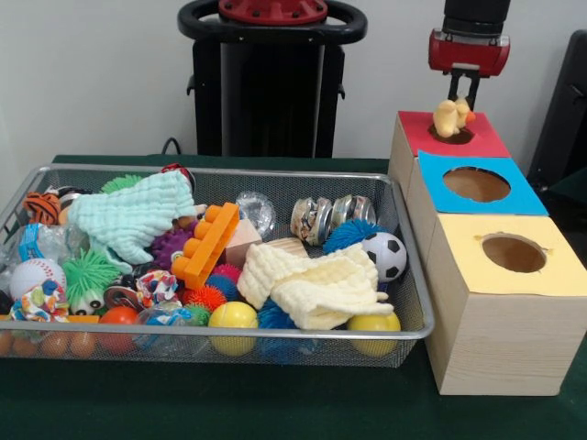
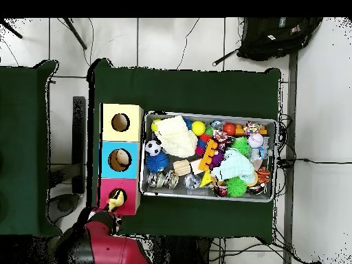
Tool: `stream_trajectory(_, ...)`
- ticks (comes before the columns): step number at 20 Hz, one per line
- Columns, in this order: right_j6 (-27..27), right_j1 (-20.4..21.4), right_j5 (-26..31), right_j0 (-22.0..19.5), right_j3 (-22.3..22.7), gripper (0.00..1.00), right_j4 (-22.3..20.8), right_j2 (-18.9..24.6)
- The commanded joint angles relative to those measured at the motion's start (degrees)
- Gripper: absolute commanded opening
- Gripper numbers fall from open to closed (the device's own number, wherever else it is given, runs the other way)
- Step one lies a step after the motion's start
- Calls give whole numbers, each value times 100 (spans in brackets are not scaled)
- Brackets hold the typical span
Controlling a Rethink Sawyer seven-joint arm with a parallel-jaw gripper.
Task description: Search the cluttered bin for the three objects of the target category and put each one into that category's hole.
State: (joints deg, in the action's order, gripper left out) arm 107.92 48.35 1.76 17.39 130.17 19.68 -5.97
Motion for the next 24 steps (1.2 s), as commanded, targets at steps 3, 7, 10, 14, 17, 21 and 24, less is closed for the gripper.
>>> stream_trajectory(3,1396,-228,-138,-45,157,0,142,636)
stream_trajectory(7,1400,-206,-46,99,115,0,192,529)
stream_trajectory(10,1376,-222,-133,105,95,0,152,531)
stream_trajectory(14,1235,-238,-293,58,54,100,-21,555)
stream_trajectory(17,1227,-211,-85,89,36,100,51,529)
stream_trajectory(21,1196,-196,105,159,-25,100,102,451)
stream_trajectory(24,1198,-201,119,135,-44,100,117,460)
